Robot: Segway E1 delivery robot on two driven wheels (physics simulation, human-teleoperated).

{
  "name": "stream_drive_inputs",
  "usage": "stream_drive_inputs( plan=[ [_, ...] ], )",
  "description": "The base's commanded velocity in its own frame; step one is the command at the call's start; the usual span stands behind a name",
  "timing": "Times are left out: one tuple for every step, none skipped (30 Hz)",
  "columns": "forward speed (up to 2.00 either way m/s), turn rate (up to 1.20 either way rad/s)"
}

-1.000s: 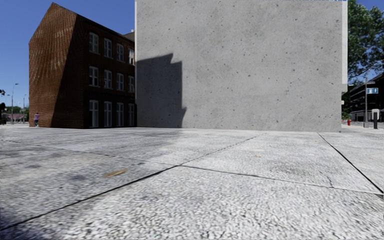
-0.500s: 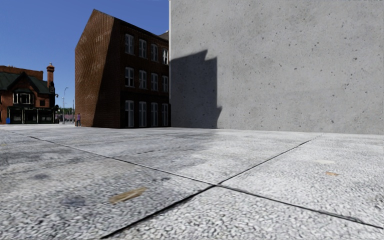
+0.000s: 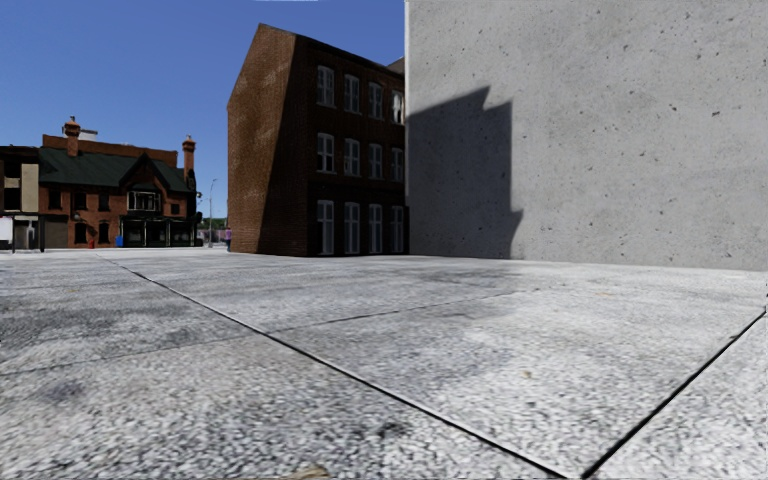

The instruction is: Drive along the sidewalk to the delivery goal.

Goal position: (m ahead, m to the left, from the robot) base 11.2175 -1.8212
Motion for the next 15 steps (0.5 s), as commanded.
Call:
stream_drive_inputs(
  plan=[
    [2.0,0.47],
    [2.0,0.42],
    [2.0,0.42],
    [2.0,0.29],
    [2.0,0.0],
    [2.0,0.0],
    [2.0,0.0],
    [2.0,0.0],
    [2.0,0.0],
    [2.0,0.0],
    [2.0,0.0],
    [2.0,0.0],
    [2.0,0.0],
    [2.0,0.0],
    [2.0,0.0]
  ],
)
